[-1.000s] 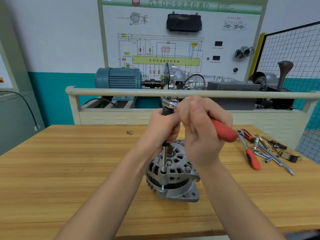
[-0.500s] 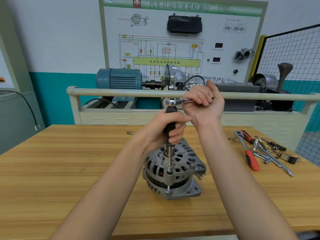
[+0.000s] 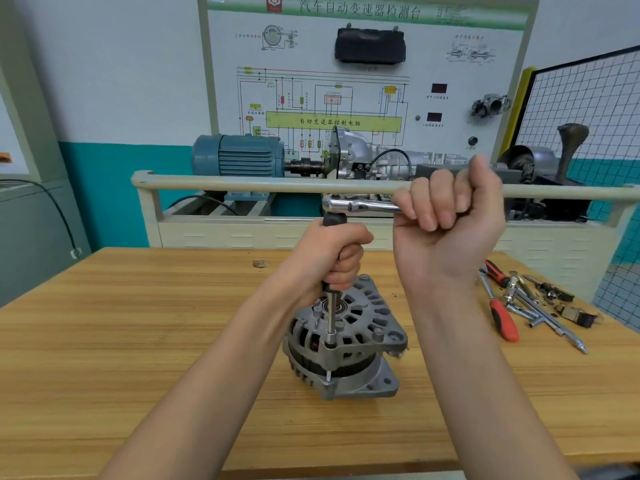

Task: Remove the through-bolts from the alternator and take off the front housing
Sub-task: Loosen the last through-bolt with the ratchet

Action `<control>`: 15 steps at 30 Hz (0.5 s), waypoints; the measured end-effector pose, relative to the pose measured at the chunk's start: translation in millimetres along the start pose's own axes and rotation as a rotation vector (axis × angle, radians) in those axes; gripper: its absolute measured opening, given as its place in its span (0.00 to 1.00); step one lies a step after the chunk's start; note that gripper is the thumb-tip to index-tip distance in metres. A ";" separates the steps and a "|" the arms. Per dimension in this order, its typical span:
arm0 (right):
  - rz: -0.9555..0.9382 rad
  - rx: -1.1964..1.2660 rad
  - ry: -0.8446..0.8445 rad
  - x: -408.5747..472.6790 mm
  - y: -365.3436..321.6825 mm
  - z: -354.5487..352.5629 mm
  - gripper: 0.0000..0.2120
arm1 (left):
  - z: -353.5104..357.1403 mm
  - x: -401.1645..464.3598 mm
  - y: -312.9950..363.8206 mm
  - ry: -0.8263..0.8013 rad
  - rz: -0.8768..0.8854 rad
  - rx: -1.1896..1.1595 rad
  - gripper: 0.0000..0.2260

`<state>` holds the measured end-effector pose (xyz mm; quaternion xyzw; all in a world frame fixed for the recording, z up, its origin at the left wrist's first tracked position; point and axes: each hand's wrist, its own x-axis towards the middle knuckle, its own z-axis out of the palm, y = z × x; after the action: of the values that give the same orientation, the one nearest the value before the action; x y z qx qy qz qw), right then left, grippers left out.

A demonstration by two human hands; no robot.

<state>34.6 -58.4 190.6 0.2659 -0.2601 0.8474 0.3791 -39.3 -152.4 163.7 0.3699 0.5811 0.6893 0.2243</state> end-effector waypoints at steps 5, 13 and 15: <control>-0.245 -0.258 -0.266 -21.4 11.8 5.0 0.19 | -2.5 -0.4 1.6 0.019 -0.012 0.022 0.25; 0.055 -0.061 -0.171 5.5 8.0 -8.9 0.27 | -13.2 1.2 8.5 -0.027 -0.081 0.062 0.26; 0.097 -0.008 -0.195 11.0 10.7 -11.1 0.25 | -14.0 0.8 10.1 -0.026 -0.098 0.072 0.25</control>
<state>17.2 -51.9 187.1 0.3326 -0.3116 0.8338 0.3115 -49.4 -162.9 172.9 0.3578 0.6202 0.6511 0.2518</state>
